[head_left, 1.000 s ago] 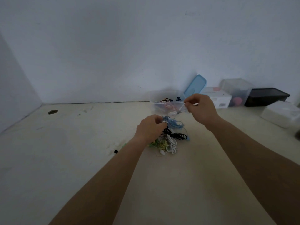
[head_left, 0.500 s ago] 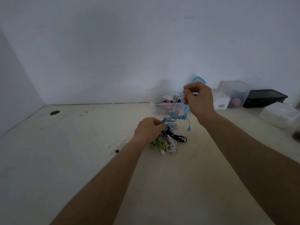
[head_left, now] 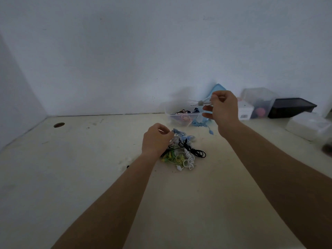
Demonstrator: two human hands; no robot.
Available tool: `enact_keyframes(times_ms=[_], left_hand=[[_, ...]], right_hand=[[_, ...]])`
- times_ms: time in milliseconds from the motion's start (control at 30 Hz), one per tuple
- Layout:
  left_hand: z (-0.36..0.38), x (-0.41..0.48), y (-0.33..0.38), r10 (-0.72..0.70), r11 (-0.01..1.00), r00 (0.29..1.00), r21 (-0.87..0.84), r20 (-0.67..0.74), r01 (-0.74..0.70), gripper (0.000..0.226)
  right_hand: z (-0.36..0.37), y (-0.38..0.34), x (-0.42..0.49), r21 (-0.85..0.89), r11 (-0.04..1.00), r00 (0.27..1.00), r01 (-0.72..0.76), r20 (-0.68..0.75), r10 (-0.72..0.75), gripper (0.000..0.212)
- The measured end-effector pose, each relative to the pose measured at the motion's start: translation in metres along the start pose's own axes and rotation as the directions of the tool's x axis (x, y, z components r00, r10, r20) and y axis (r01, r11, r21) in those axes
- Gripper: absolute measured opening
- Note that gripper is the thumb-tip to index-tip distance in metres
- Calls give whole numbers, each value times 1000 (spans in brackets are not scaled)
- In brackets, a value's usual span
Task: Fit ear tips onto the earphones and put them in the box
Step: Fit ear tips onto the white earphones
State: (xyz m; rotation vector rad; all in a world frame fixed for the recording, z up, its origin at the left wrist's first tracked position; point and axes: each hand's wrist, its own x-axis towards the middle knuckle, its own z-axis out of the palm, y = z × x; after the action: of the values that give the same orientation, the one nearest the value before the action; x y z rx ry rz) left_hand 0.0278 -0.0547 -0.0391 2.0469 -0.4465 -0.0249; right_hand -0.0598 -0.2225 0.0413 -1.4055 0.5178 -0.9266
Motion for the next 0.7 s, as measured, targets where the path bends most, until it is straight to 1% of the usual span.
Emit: enact_keyframes(times_ms=[67, 133, 200, 267, 333, 400, 500, 600, 700], left_hand=[[3, -1, 1, 37, 995, 999, 92, 40, -41, 15], [8, -4, 8, 130, 981, 991, 146, 19, -131, 24], [16, -8, 19, 253, 960, 967, 123, 2, -251, 31], [23, -13, 33, 321, 946, 947, 52, 8, -321, 31], [29, -16, 43, 316, 949, 949, -24, 23, -315, 23], [32, -16, 46, 318, 946, 948, -64, 13, -317, 12], [32, -15, 42, 301, 945, 953, -127, -23, -302, 5], [28, -12, 35, 219, 932, 971, -272, -99, -238, 4], [27, -13, 33, 106, 905, 988, -401, -108, -141, 6]], right_hand=[[-1, 0, 0, 30, 999, 999, -32, 24, 31, 8], [-2, 2, 0, 15, 999, 998, -49, 41, 48, 7], [-2, 5, 2, 3, 998, 997, -57, 56, 57, 7], [-3, 9, 2, 5, 998, 995, -70, 74, 69, 6], [-3, 13, 2, 10, 997, 993, -80, 91, 79, 7], [-4, 16, 1, 12, 997, 992, -83, 100, 81, 6], [-6, 19, 3, 15, 996, 994, -91, 54, 90, 5], [-12, 24, 6, 1, 988, 987, -156, -34, 156, 8], [-11, 29, 6, 19, 977, 974, -214, -66, 215, 9]])
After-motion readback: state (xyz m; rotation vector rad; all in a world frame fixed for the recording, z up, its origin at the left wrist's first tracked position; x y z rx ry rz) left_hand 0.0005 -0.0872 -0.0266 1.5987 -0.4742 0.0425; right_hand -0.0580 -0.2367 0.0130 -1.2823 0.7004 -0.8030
